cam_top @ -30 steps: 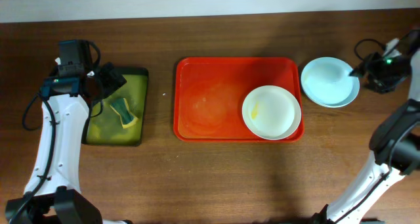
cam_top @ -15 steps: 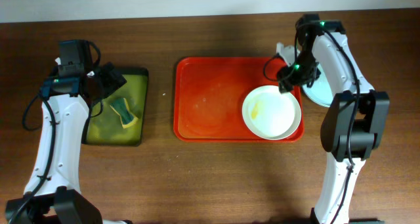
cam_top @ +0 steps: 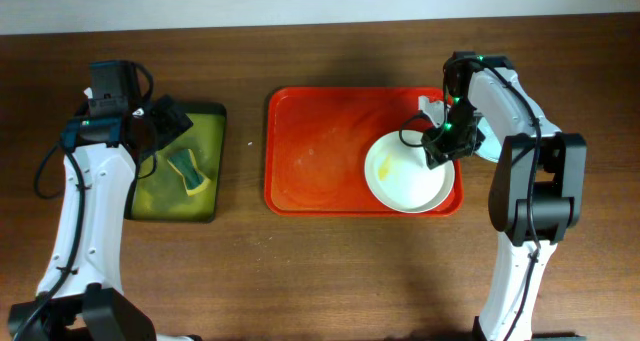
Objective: Clean dirty plates on tray and stack at the side
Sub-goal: 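Move the right gripper to the cream plate and grasp its rim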
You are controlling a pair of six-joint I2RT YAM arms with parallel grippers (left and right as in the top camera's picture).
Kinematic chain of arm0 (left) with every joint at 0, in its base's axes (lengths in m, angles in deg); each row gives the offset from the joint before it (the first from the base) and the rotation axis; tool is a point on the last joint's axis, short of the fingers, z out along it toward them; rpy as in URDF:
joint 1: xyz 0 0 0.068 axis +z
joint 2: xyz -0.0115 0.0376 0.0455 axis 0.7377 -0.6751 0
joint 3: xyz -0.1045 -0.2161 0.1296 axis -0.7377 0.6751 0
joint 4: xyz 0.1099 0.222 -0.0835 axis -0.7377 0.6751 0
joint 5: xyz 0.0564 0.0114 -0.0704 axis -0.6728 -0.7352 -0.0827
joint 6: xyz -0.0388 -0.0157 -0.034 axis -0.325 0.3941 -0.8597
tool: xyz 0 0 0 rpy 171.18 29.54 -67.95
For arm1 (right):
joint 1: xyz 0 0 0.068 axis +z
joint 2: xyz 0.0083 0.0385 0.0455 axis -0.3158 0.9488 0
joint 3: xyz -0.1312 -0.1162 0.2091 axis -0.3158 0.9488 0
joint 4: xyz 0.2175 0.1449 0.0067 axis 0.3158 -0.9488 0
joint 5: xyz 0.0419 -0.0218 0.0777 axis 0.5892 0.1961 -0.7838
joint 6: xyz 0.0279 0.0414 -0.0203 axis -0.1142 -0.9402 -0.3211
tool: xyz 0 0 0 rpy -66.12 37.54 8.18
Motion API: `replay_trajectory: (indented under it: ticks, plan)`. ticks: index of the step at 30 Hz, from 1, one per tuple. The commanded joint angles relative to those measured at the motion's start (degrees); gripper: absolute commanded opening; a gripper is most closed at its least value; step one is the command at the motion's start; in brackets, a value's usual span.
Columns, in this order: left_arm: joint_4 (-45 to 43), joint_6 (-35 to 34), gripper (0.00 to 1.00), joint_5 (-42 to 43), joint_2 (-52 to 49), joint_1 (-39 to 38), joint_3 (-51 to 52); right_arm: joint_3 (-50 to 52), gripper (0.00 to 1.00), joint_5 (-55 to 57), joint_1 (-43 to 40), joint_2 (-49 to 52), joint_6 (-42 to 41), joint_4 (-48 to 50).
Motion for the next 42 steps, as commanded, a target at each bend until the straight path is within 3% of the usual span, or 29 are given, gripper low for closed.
replay_trajectory:
  ticks: [1,8,10,12,18,22,27,30,33,35,40,42]
  plan:
    - [0.0,0.1,0.99,0.2,0.0,0.1,-0.4,0.6,0.55,-5.0,0.1,-0.5,-5.9,-2.8]
    - [0.0,0.1,0.99,0.2,0.0,0.1,-0.4,-7.0,0.56,-3.2,-0.8,-0.6,-6.0,-10.1]
    - [0.0,0.1,0.99,0.2,0.0,0.1,-0.4,-5.6,0.56,-3.2,-0.9,-0.5,-7.1,-9.7]
    - [0.0,0.1,0.99,0.2,0.0,0.1,-0.4,-2.4,0.48,-3.2,-1.0,-0.5,-7.5,-8.2]
    - [0.0,0.1,0.99,0.2,0.0,0.1,-0.4,0.2,0.51,3.6,-1.2,-0.5,-17.4,-5.3]
    - [0.0,0.1,0.99,0.2,0.0,0.1,-0.4,2.9,0.56,1.7,-1.0,-0.5,-17.3,-4.7]
    - [0.0,0.1,0.99,0.2,0.0,0.1,-0.4,7.1,0.54,-3.3,-1.0,-0.5,-17.3,-0.9]
    - [0.0,0.1,0.99,0.2,0.0,0.1,-0.4,7.0,0.30,-4.7,-1.0,-0.5,-17.3,0.1]
    - [0.0,0.1,0.99,0.2,0.0,0.1,-0.4,7.0,0.29,-15.3,-1.0,-0.5,-17.3,0.3]
    - [0.1,0.1,0.99,0.2,0.0,0.1,-0.4,7.0,0.08,-15.9,-1.0,-0.5,-21.0,2.8]
    - [0.0,0.1,0.99,0.2,0.0,0.1,-0.4,7.0,0.08,-13.5,-0.6,-0.5,-41.7,13.2]
    - [0.0,0.1,0.99,0.2,0.0,0.1,-0.4,7.1,0.07,-11.8,0.7,-0.5,-44.5,16.8]
